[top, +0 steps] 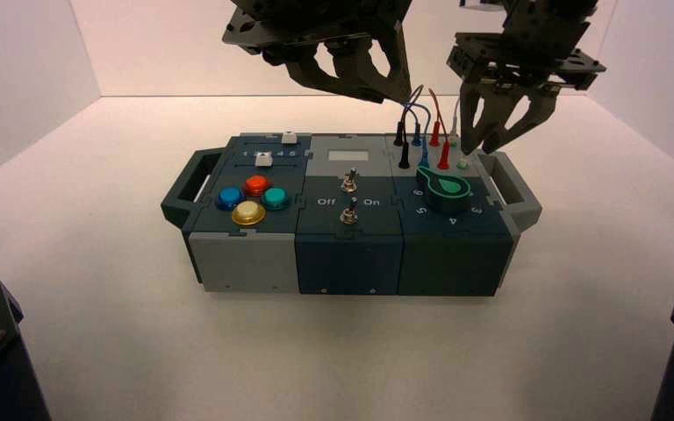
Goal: Pull the white wire.
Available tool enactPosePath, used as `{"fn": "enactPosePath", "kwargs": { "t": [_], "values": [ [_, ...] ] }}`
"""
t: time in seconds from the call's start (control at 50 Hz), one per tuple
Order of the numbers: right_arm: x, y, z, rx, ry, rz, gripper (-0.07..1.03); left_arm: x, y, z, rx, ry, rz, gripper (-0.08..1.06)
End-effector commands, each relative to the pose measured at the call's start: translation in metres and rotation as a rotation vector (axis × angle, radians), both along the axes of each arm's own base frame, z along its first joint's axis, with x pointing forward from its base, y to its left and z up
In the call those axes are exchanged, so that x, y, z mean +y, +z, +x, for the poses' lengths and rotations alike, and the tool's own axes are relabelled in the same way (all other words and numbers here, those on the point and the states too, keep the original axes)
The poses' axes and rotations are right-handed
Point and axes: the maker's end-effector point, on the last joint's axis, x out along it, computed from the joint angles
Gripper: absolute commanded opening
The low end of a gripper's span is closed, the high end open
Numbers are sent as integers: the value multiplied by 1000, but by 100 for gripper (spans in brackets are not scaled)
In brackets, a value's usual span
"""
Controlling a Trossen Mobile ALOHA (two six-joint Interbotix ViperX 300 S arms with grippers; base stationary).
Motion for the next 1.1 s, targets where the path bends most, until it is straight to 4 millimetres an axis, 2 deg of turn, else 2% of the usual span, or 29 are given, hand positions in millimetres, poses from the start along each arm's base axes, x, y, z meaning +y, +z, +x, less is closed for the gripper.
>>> {"fn": "enactPosePath", "kwargs": {
  "t": [0.02, 0.28, 0.58, 0.8, 1.1],
  "values": [
    [6, 9, 12, -37, 4, 14, 39, -6, 10, -2, -9, -5, -33, 36],
    [8, 8, 19, -42, 3, 15, 37, -7, 4, -3, 6, -2, -24, 36],
    [9, -2, 20, -16, 2, 4, 34, -7, 4, -3, 5, -2, -26, 36],
    [9, -2, 22, -22, 3, 3, 23, -8, 5, -3, 2, -2, -32, 36],
    [8, -4, 21, -17, 6, -1, -2, -8, 5, -2, 1, -1, -33, 36]
  ]
}}
